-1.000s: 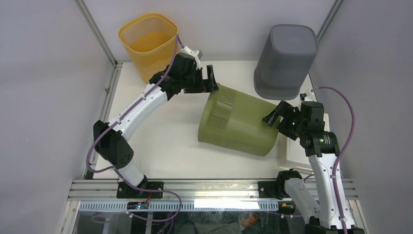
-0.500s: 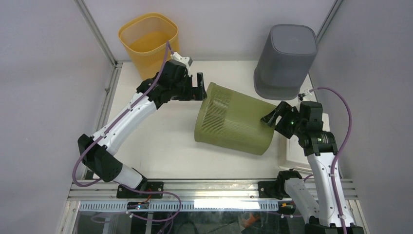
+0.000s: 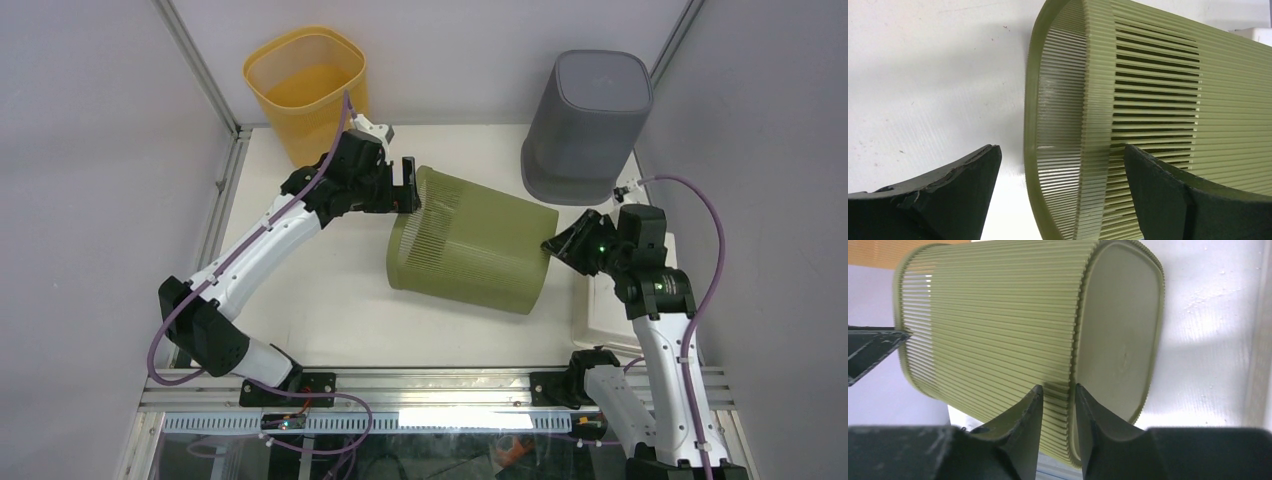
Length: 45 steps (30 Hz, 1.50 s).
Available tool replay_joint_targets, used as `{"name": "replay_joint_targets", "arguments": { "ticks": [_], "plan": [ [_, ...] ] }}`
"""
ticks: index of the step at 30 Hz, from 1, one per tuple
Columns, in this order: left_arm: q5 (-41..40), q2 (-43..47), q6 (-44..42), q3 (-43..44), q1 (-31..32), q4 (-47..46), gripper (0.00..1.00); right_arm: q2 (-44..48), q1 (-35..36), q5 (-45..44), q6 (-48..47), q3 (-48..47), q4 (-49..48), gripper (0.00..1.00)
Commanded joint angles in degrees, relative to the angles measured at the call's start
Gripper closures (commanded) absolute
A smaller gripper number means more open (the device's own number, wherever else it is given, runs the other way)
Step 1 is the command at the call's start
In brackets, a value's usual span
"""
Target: Turn the large container upside down
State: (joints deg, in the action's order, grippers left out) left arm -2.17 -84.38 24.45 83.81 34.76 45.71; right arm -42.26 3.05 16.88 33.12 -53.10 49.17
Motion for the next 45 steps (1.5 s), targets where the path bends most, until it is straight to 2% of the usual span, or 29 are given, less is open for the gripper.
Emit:
{"name": "replay_joint_targets", "arguments": {
  "ticks": [1,5,11,13,16,19,26,29,35,41,45],
  "plan": [
    [-1.96,-1.69,-2.2,-1.99,-0.5,1.08,0.04,1.48,0.22,5.27,1.17,-6.88,-6.14,0.7],
    [-0.93,-3.01,-3.17,-2.32,-0.49,-0.1,0.04,0.8,0.26,6.79,2.01,-12.57,-6.94,0.75],
    [0.55,-5.31,-4.13,-1.71,-0.51,-1.39,0.04,-1.24,0.36,11.73,5.71,-17.04,-10.96,0.76],
    [0.55,-5.44,-4.11,-1.81,-0.53,-1.75,0.04,-1.58,0.36,10.53,5.34,-18.01,-10.26,0.75],
    [-0.02,-4.91,-3.88,-2.23,-0.49,-1.87,0.05,-1.54,0.34,3.51,2.14,-18.44,-4.58,0.65],
    [-0.08,-4.13,-4.06,-2.09,-0.49,-1.69,0.05,-1.37,0.34,-2.23,-0.19,-15.03,0.96,0.52],
    [1.22,-0.04,-3.53,4.57,-0.49,0.19,0.05,0.01,0.28,0.03,-0.08,-5.83,1.31,0.3],
    [0.44,0.38,-3.55,7.08,-0.5,1.94,0.05,0.16,0.21,0.16,0.01,-4.38,1.08,0.25],
    [-1.23,1.93,-2.73,8.43,-0.49,3.61,0.05,-0.1,0.29,2.94,0.25,-1.07,-0.65,0.23],
    [-6.21,4.82,-3.52,6.97,-0.93,6.59,0.05,0.15,0.21,6.1,1.14,1.34,-2.84,0.23],
    [-4.28,4.6,-3.56,5.32,-1.72,7.05,0.05,0.41,0.23,8.31,1.15,1.37,-4.34,0.28]
  ]
}}
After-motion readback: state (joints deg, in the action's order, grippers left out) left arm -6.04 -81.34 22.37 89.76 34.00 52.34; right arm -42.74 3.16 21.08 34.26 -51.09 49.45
